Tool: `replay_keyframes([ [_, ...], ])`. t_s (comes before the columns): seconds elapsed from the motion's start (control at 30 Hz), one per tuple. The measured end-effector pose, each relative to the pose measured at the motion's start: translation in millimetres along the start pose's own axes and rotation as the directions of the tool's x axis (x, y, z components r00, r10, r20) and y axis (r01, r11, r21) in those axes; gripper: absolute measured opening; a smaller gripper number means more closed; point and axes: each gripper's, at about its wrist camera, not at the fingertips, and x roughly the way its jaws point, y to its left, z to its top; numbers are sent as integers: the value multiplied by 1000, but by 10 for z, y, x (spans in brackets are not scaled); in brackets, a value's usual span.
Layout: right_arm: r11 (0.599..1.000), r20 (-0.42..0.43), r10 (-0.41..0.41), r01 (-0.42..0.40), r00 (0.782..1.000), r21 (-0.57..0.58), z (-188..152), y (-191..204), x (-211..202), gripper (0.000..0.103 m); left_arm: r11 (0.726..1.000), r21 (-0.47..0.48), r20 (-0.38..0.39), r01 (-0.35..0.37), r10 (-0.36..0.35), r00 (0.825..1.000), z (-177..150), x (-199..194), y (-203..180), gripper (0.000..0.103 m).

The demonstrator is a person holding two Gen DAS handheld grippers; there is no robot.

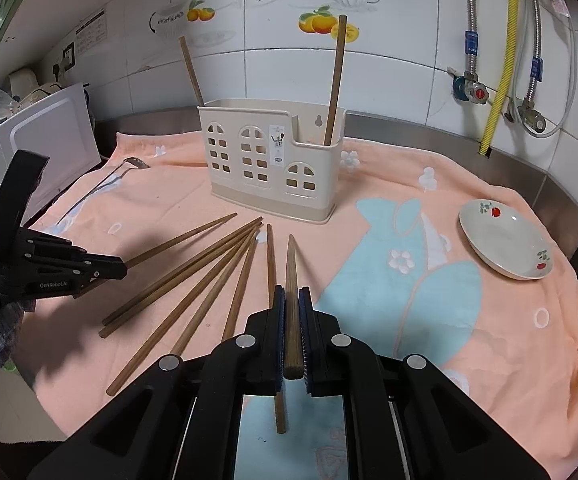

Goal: Organize utensils
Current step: 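Raise the left tool's chopstick into the holder while the right tool inserts its chopstick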

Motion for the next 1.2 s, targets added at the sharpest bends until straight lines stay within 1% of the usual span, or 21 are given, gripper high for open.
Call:
replay_keyframes([
  [0.13, 1000, 13, 0, 0, 1000, 1, 43, -4, -24, 7, 1000, 2, 17, -15, 15, 1000, 97, -50, 7, 6],
  [0.3, 1000, 34, 3, -3, 999, 4, 128, 2, -60, 7, 1000, 0, 87, -9, 9, 996, 191, -230, -5, 6],
  [0.4, 1000, 44, 7, -7, 999, 6, 187, 9, -66, 7, 1000, 4, 138, -8, 8, 990, 227, -345, -38, 6],
  [0.47, 1000, 50, 11, -11, 999, 7, 226, 18, -63, 7, 1000, 8, 158, -9, 8, 987, 243, -384, -59, 6],
  [0.57, 1000, 59, 21, -21, 998, 7, 296, 58, -56, 7, 1000, 7, 197, 7, -9, 980, 266, -453, -68, 6],
  [0.77, 999, 72, 33, -33, 997, 3, 464, 107, -25, 7, 999, 25, 276, 28, -34, 961, 329, -595, -119, 6],
  [0.97, 999, 87, 37, -36, 996, -15, 760, 131, -81, 7, 999, 45, 289, 17, -30, 957, 452, -685, -142, 6],
  [1.2, 999, 110, 32, -28, 993, -44, 1312, 74, -274, 7, 997, 80, 308, 1, -26, 951, 717, -870, -166, 6],
])
